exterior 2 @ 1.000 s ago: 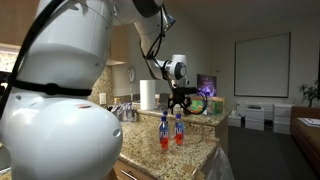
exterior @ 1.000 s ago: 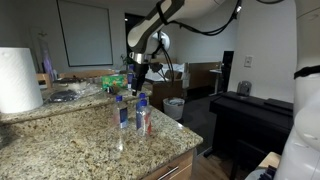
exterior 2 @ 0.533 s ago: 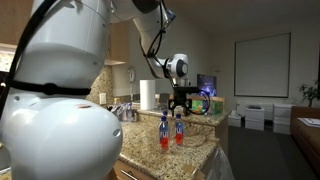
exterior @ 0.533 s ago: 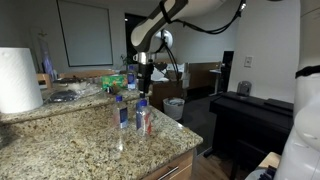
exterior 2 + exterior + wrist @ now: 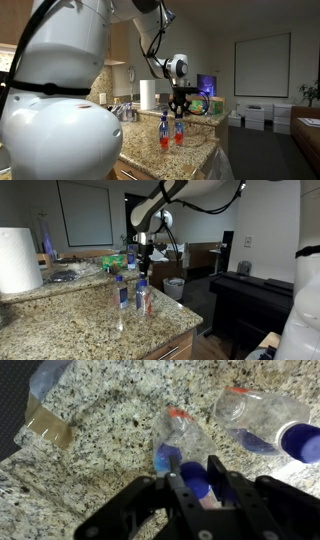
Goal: Put the bottles on the counter in the plastic on the side of the counter
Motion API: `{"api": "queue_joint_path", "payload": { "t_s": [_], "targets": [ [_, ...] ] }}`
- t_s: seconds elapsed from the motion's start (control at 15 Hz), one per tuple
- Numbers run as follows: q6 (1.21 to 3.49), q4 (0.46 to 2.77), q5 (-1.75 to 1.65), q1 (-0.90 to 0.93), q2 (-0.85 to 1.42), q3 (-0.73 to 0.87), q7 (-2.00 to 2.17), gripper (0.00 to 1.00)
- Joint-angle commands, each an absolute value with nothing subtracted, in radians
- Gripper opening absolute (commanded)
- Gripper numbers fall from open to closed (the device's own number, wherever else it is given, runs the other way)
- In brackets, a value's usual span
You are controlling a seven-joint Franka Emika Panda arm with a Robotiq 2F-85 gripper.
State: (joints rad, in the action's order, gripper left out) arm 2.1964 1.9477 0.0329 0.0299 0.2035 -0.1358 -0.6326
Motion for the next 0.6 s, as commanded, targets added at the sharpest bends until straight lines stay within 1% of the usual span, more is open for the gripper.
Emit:
{"api": "queue_joint_path", "payload": {
  "t_s": [0.0, 0.27, 0.33, 0.4, 0.53],
  "targets": [
    [2.198, 1.973, 0.058, 0.023, 0.182, -0.137, -0.678, 0.08],
    [2.202, 1.972, 0.052, 0.025, 0.184, -0.136, -0.669, 0.08],
    [2.201, 1.972, 0.052, 0.025, 0.185, -0.136, -0.668, 0.57],
    [2.202, 1.971, 0.054, 0.025, 0.185, -0.137, -0.669, 0.58],
    [2.205, 1.971, 0.057, 0.026, 0.188, -0.138, -0.669, 0.7]
  ]
}}
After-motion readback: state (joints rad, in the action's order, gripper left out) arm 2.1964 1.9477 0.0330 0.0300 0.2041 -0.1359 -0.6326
